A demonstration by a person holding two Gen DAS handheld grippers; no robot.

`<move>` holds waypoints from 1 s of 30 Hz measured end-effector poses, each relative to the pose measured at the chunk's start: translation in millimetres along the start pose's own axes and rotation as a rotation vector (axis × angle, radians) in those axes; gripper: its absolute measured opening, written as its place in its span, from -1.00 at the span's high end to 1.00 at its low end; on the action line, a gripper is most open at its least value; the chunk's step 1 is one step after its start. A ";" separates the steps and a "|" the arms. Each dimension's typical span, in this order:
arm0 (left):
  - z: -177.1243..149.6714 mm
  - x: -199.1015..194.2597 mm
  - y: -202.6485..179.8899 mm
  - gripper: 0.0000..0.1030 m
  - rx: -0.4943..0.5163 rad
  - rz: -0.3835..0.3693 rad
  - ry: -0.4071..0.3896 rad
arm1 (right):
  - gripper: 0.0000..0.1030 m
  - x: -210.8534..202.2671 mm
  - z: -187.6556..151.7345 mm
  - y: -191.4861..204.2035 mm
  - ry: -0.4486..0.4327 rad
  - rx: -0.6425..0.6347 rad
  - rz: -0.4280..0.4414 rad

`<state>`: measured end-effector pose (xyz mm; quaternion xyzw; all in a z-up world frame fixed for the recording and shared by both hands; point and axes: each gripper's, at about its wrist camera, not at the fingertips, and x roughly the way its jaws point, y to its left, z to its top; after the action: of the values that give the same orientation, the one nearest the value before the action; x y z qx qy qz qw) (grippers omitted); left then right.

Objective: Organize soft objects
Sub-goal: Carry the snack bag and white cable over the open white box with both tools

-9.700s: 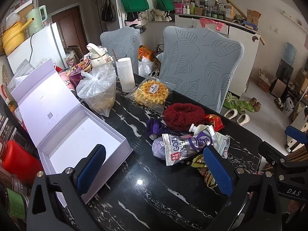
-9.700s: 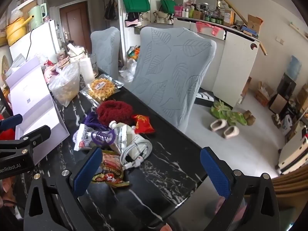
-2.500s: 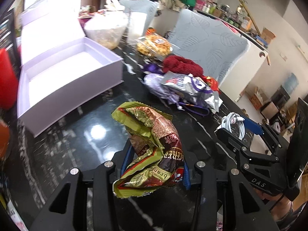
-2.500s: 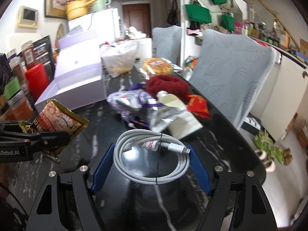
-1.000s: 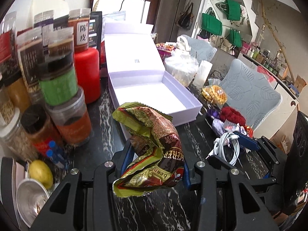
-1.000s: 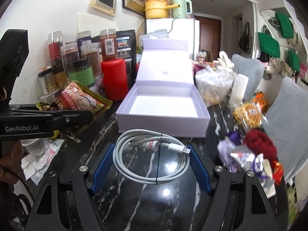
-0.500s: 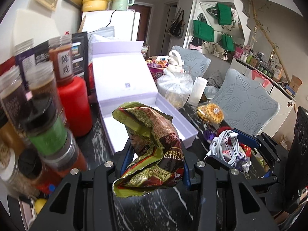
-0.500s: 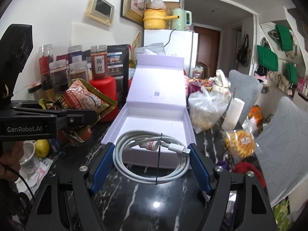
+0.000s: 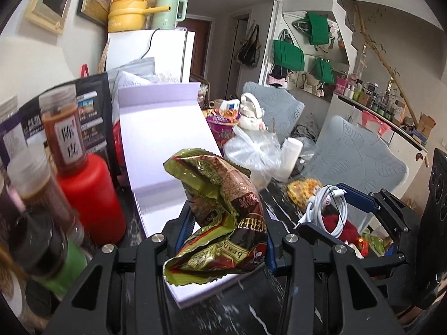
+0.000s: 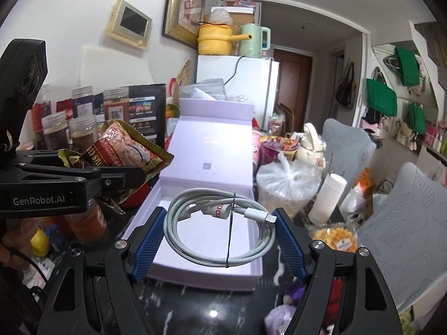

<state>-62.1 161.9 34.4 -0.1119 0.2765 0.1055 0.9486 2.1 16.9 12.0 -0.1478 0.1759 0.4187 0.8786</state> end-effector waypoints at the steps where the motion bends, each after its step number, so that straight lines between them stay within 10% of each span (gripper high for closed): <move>1: 3.5 1.7 1.1 0.17 0.000 0.003 -0.006 | -0.49 3.5 3.0 -1.5 -0.002 -0.003 -0.003; 30: 60.2 81.6 48.5 0.17 -0.036 0.170 -0.034 | -0.49 117.7 51.2 -28.6 0.026 0.005 0.038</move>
<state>22.6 235.6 31.7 -0.1034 0.2670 0.1925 0.9386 103.3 100.8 10.0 -0.1475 0.1911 0.4329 0.8685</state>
